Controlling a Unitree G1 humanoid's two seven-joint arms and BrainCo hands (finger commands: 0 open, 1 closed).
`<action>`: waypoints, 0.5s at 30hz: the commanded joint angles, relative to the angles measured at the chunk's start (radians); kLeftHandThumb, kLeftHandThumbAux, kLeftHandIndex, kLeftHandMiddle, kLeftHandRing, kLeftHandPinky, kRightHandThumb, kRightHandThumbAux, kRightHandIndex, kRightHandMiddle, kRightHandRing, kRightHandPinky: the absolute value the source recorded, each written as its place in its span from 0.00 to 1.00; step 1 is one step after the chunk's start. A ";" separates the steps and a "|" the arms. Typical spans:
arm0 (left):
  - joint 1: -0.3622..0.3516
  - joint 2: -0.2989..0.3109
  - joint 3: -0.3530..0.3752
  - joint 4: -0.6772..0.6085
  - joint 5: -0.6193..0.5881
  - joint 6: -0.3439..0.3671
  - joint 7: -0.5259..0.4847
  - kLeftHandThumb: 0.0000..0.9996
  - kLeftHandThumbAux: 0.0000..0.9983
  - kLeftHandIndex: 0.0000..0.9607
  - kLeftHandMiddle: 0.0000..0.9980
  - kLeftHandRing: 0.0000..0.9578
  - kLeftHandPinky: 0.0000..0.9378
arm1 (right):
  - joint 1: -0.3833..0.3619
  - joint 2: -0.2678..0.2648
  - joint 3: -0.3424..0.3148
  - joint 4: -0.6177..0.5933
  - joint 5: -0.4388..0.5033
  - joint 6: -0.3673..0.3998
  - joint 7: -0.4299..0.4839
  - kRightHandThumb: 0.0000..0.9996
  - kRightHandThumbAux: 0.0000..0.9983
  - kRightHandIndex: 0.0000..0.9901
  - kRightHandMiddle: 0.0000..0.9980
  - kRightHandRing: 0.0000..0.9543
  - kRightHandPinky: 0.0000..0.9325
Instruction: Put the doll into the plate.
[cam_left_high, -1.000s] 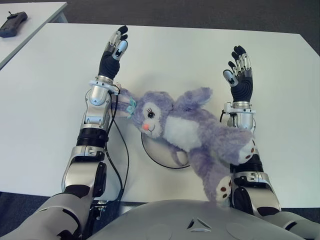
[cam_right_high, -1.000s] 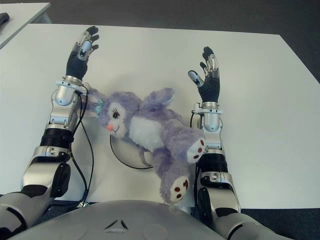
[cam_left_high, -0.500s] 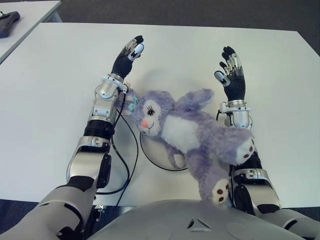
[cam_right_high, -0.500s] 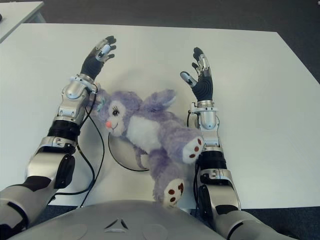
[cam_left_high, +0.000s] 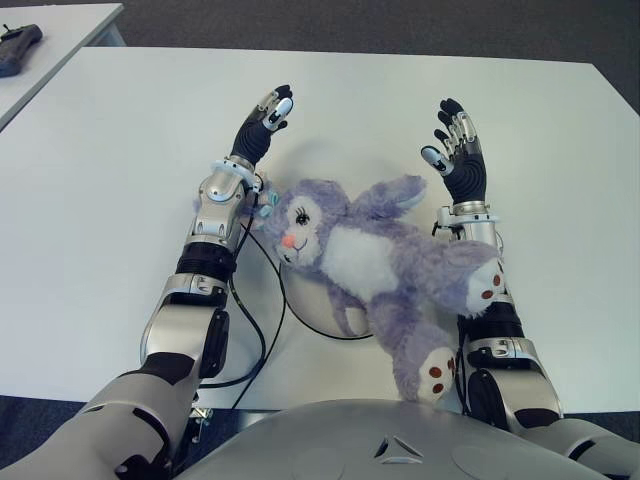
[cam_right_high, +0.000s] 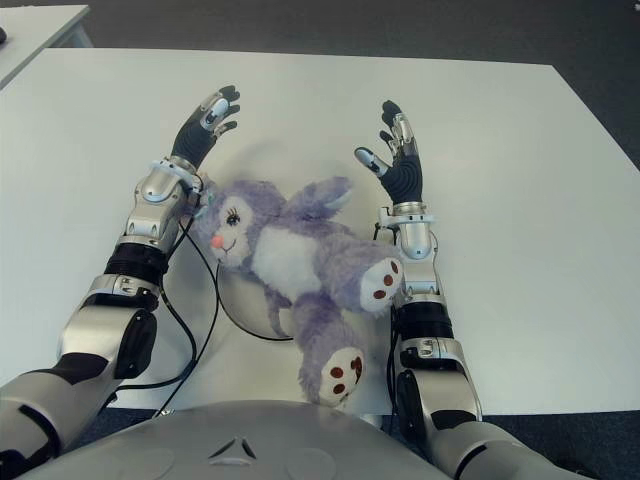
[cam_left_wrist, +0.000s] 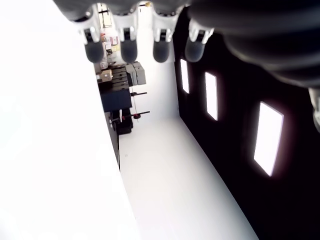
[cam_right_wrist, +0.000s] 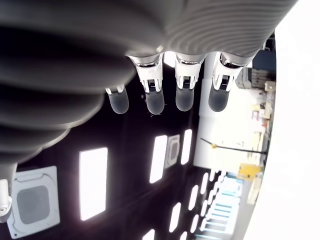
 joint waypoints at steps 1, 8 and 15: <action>0.027 -0.026 0.002 0.027 -0.002 0.014 0.024 0.00 0.32 0.00 0.00 0.00 0.00 | -0.002 -0.004 0.002 0.007 -0.003 0.024 0.002 0.00 0.52 0.00 0.00 0.00 0.00; 0.032 -0.037 0.009 0.046 -0.005 0.000 0.032 0.00 0.33 0.00 0.00 0.00 0.00 | -0.004 -0.007 -0.002 0.016 -0.003 0.030 0.000 0.00 0.52 0.00 0.00 0.00 0.00; 0.034 -0.043 0.023 0.063 -0.010 -0.014 0.041 0.00 0.34 0.00 0.00 0.00 0.00 | -0.007 -0.009 -0.005 0.027 -0.005 0.028 -0.006 0.00 0.54 0.00 0.00 0.00 0.00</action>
